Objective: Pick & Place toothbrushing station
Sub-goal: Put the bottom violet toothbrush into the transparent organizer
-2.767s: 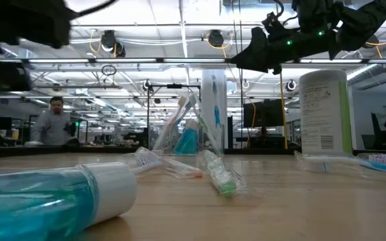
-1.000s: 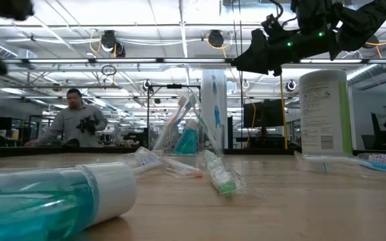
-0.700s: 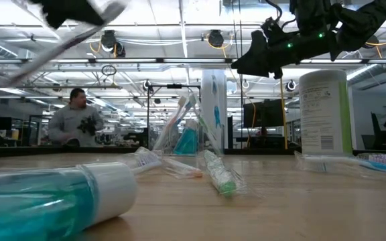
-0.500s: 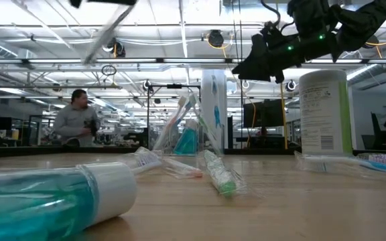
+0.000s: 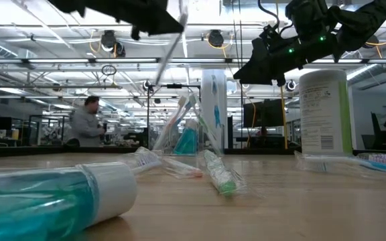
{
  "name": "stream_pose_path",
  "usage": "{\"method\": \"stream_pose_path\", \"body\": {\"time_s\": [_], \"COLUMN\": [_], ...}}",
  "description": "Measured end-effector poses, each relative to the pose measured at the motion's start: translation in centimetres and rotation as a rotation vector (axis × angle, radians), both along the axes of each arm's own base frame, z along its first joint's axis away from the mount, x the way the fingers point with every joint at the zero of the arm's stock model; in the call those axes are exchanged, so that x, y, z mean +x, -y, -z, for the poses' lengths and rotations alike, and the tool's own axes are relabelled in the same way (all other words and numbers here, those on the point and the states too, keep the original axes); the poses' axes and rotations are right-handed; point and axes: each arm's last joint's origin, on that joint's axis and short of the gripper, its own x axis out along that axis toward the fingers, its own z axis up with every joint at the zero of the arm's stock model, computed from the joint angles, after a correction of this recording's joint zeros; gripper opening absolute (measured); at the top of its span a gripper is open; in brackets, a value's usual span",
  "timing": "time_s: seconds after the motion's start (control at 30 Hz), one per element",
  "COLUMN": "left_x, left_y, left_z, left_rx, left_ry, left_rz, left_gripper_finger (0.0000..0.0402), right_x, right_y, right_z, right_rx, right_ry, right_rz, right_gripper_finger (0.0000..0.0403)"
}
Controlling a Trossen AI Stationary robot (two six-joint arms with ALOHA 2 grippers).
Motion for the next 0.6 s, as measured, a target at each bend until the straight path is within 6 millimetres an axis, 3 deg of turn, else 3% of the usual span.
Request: {"method": "stream_pose_path", "body": {"time_s": [0.2,0.33,0.47,0.6], "left_x": [2.1,2.4,1.6,-0.9], "left_y": [-3.7,-4.7,-4.5,-4.9], "left_z": [2.7,3.0,4.1,5.3], "left_rx": [-0.027,-0.022,0.005,0.037], "left_ry": [0.034,0.101,0.142,0.258], "left_rz": [-0.017,-0.041,-0.075,-0.146], "left_gripper_finger": [0.0008,0.0004,0.0007,0.0003], "right_x": [0.0,0.0,0.0,-0.1], "right_y": [0.0,0.0,0.0,0.0], "right_z": [0.0,0.0,0.2,0.5], "right_rx": [0.000,0.000,0.008,0.019], "right_ry": [0.000,-0.001,-0.021,-0.053], "right_rz": [0.000,0.000,0.000,0.000], "right_gripper_finger": [0.0180,0.0180,0.0180,0.0180]}}
